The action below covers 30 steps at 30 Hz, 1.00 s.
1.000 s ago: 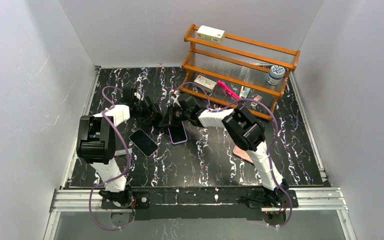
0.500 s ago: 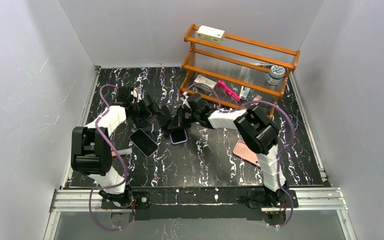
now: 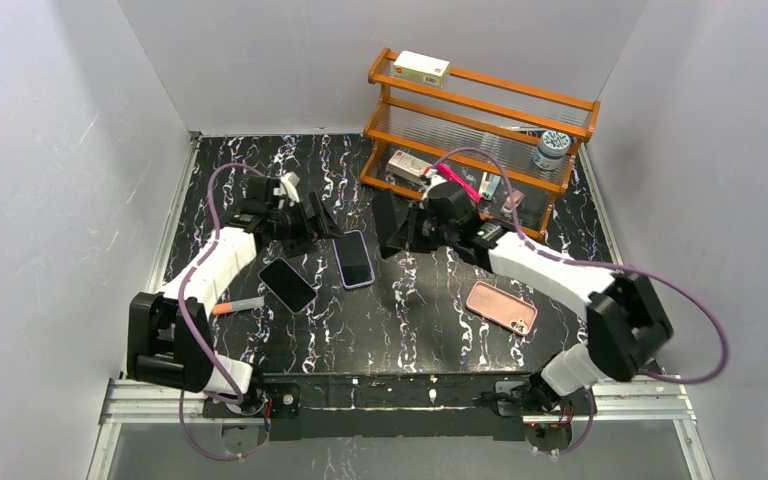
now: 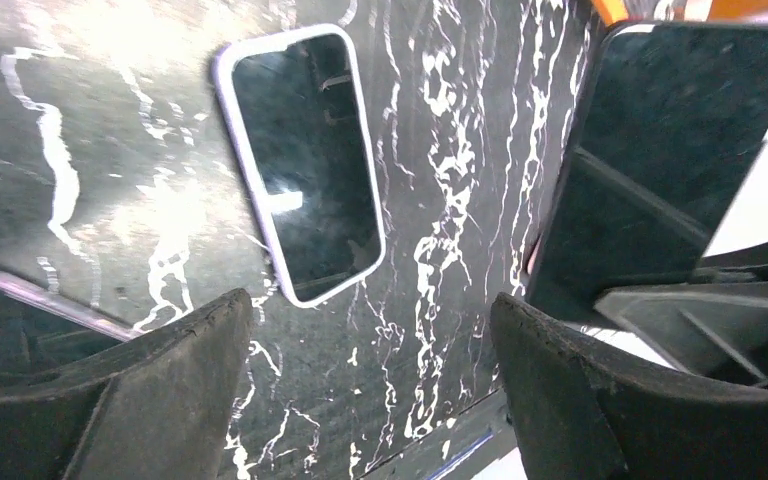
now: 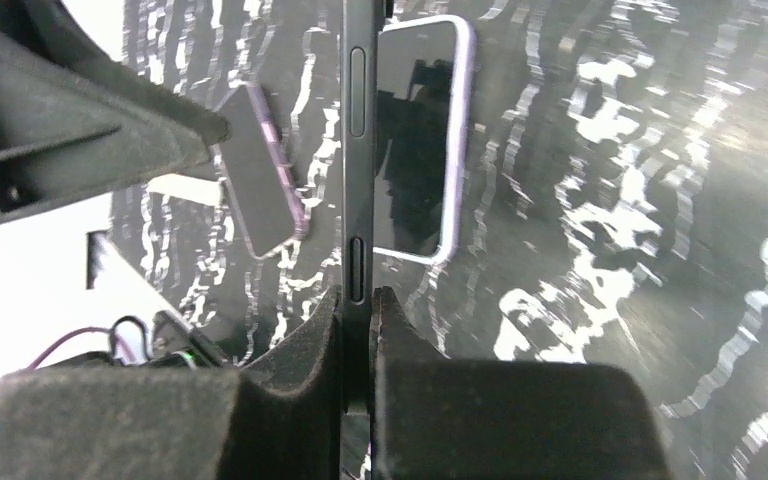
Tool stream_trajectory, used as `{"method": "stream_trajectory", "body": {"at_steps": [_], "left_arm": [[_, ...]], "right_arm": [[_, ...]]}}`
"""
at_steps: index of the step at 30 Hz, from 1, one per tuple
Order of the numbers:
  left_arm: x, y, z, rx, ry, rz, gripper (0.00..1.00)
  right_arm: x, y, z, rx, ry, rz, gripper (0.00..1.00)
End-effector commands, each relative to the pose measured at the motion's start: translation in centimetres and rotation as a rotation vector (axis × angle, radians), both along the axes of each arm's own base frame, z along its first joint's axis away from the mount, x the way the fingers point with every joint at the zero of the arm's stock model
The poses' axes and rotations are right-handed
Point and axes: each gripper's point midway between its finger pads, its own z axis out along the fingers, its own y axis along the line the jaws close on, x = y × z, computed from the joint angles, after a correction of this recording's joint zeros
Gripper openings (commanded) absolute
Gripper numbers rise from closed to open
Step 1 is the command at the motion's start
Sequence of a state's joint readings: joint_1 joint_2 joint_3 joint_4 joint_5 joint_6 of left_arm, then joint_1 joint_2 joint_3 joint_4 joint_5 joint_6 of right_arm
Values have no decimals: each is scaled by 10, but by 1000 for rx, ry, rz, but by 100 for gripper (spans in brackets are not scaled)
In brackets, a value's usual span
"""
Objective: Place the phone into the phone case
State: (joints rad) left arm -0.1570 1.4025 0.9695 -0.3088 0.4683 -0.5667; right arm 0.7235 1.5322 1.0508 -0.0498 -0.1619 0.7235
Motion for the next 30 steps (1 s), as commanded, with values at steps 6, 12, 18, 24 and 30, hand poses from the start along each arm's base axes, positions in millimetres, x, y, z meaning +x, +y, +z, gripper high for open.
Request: {"method": "stream_trajectory", "body": {"at_steps": [6, 12, 18, 24, 30], "left_arm": [[-30, -49, 16, 64, -70, -131, 84], [-40, -45, 7, 86, -76, -167, 86], [-46, -34, 6, 149, -103, -191, 92], [-51, -27, 3, 187, -110, -197, 98], [-55, -19, -5, 222, -104, -192, 98]], "right_arm": [[-33, -126, -7, -296, -30, -353, 1], [-57, -176, -27, -368, -3, -500, 1], [-61, -200, -48, -435, -20, -573, 1], [-56, -210, -59, -427, -71, -630, 1], [-60, -224, -76, -462, -59, -687, 1]]}}
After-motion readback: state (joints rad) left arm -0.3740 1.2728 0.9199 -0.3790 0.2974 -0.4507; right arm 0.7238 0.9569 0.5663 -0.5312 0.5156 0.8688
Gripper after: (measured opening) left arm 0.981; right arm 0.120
